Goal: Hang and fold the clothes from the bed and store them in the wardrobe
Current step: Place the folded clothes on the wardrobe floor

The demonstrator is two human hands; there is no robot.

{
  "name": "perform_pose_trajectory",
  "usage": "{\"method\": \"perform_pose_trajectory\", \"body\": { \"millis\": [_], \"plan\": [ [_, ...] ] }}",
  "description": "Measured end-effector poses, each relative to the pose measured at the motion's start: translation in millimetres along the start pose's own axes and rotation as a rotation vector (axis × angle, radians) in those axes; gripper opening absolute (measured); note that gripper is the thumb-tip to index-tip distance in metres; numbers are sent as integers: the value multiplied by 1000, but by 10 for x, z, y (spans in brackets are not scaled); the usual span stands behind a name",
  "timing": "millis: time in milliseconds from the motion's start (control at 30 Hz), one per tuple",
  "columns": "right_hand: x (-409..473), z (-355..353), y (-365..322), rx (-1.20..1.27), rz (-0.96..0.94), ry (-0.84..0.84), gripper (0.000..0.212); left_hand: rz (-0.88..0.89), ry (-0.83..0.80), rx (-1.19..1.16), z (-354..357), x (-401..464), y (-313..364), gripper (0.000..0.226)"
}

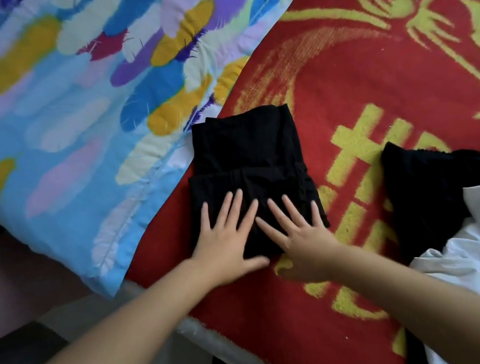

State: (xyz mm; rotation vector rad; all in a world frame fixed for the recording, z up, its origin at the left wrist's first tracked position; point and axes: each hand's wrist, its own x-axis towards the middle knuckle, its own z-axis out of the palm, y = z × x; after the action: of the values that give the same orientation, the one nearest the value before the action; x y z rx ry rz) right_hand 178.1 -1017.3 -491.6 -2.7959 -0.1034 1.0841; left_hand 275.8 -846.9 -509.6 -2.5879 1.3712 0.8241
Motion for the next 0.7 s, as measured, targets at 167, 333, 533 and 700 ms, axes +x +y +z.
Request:
{"method": "perform_pose_trajectory", "body": {
  "millis": [167, 333, 533, 700],
  "plan": [
    [18, 141, 164, -114, 57, 68, 101, -57, -121, -6, 154, -36, -70, 117],
    [-11, -145, 83, -67, 27, -180, 96, -52, -314, -247, -133, -93, 31, 99],
    [-277, -891, 377, 335, -113, -508, 59, 114, -635, -647, -838, -91, -211, 45],
    [215, -1261, 744, 471, 108, 89, 47, -169, -169, -607, -1052, 476, -630, 24]
  ]
}}
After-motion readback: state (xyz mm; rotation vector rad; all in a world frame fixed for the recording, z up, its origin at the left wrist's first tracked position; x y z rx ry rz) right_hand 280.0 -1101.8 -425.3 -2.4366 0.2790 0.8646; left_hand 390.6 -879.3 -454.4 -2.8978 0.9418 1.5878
